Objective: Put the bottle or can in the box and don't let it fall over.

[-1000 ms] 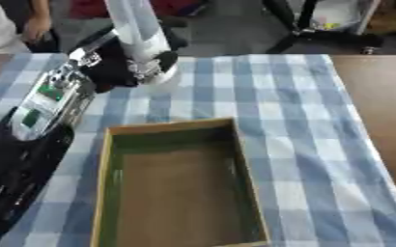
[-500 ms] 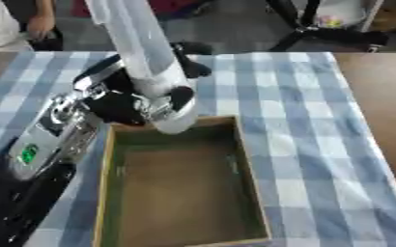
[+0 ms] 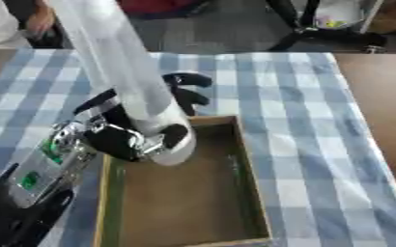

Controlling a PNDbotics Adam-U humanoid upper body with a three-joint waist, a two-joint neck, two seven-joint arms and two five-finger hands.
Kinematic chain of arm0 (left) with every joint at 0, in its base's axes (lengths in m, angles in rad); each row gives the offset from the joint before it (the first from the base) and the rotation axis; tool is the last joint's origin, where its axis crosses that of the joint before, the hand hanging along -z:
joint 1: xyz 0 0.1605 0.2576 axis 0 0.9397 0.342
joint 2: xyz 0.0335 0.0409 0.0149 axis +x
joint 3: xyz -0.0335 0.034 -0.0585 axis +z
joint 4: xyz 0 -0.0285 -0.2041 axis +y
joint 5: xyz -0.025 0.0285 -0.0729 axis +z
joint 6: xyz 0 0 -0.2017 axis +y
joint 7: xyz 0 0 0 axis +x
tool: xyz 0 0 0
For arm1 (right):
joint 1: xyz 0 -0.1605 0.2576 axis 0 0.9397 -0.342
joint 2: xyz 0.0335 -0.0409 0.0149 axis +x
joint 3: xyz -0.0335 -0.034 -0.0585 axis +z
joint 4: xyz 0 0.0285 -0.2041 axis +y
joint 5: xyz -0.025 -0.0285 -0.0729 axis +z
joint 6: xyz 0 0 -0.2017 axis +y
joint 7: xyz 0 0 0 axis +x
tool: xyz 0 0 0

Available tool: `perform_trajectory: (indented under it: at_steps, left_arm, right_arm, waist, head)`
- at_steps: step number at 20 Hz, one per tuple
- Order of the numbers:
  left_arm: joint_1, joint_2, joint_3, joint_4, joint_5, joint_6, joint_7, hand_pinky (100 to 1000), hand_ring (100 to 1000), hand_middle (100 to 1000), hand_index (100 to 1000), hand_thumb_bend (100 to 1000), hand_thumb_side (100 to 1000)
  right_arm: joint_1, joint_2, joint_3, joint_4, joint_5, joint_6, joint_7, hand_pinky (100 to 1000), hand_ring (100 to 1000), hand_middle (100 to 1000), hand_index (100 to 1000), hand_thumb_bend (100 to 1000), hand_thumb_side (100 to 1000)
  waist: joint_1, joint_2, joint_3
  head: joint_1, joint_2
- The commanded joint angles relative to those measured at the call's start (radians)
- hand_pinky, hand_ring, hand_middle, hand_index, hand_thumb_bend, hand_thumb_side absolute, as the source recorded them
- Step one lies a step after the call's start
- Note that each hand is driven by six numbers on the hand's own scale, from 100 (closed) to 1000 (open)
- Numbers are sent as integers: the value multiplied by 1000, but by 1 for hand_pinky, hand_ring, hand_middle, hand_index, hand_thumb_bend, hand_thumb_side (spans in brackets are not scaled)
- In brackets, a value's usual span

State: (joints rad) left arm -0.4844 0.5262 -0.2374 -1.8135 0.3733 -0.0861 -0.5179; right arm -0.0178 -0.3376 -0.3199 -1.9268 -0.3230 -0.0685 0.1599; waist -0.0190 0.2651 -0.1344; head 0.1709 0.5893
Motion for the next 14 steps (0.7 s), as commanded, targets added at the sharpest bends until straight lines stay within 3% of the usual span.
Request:
perform_trajectory:
  at_steps: [1,3,4,5,6,8,14]
  left_arm:
    - [0,12,6,15,-16,-61,-6,1000,875,906,578,100,117]
    - [5,17,6,26,-34,-94,-26,1000,890,932,870,100,100]
    - [8,21,9,30,-48,-111,-39,1000,895,940,915,149,137]
    - [12,27,13,37,-64,-128,-51,1000,901,950,961,256,247]
    - [16,32,18,45,-81,-146,-60,1000,909,965,1000,398,413]
    - [29,47,30,68,-115,-179,-68,1000,914,973,1000,436,510]
    - [55,53,40,102,-252,-228,-35,1000,913,973,1000,456,535]
  right_arm:
    - [-5,-13,-10,-18,-7,-2,-3,855,991,1000,1000,100,640]
    - [-6,-13,-10,-18,-7,-2,-2,855,991,1000,1000,100,640]
    - [-6,-12,-10,-18,-7,-2,-2,855,991,1000,1000,100,640]
    - [-6,-12,-10,-18,-7,-2,-2,855,991,1000,1000,100,640]
    - [-6,-12,-10,-18,-7,-1,-2,855,991,1000,1000,100,641]
    - [-4,-12,-11,-19,-7,-2,-3,855,991,1000,1000,100,642]
    - [-2,-13,-11,-19,-7,-2,-6,855,991,1000,1000,100,640]
  waist:
    - [-2,-11,-1]
    - [-3,-10,1]
    - [-3,-9,2]
    - [-3,-9,2]
    - [-3,-9,3]
    - [-3,-9,4]
    - [-4,-12,8]
  head:
    - [0,-11]
    - [0,-12]
    - [0,-13]
    - [-1,-13]
    - [-1,-13]
    - [-2,-12]
    - [-2,-11]
